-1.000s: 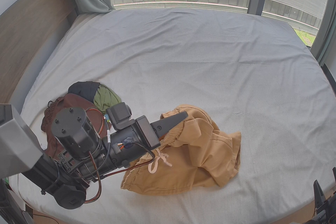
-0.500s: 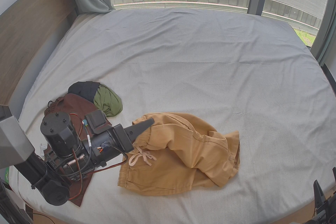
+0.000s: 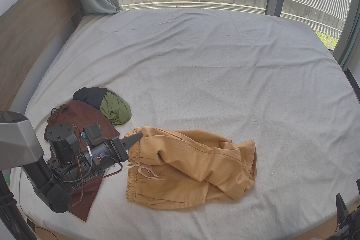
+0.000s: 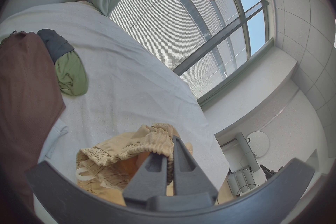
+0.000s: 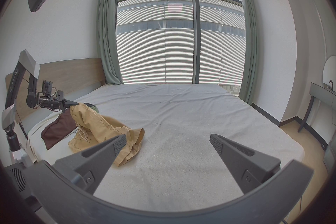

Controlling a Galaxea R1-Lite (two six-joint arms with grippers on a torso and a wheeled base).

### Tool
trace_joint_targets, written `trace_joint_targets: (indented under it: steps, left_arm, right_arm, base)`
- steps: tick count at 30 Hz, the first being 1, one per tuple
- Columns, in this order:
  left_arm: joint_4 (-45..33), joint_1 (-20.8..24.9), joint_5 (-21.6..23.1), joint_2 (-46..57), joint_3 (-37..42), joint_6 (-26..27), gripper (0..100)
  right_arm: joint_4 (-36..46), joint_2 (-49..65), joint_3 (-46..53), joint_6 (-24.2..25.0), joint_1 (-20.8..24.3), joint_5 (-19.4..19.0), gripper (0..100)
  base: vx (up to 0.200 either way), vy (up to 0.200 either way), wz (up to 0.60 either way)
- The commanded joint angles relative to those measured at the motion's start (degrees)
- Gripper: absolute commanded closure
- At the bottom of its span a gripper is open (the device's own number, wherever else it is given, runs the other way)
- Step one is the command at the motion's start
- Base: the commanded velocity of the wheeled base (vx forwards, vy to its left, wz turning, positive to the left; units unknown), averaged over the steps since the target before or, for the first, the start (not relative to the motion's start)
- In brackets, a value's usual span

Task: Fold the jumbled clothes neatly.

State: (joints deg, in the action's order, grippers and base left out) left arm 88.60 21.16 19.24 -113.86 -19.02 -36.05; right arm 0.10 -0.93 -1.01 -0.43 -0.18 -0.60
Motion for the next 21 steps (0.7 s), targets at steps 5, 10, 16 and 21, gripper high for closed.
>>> trace_joint_targets:
  steps: [5,10,16,21]
  left_arm:
    - [0.1,-2.4,0.3,-3.5,-1.5,0.5,100]
    - [0.1,-3.2,0.3,-3.6,-2.6,0.8,100]
    - [0.2,-4.5,1.3,-4.7,-2.4,0.8,100]
    - [0.1,-4.6,1.6,-6.2,-3.4,1.1,100]
  right_arm:
    - [0.1,0.9,0.9,-0.1,0.0,-0.1,0]
    - [0.1,0.9,0.9,-0.3,0.0,-0.1,0]
    - [0.0,0.9,0.9,-0.5,-0.1,-0.2,0]
    - [0.1,0.8,0.9,-0.7,-0.2,-0.5,0]
  base:
    - [0.0,0.0,0.0]
    - [0.0,0.0,0.0]
    - [0.0,0.0,0.0]
    - [0.0,0.0,0.0]
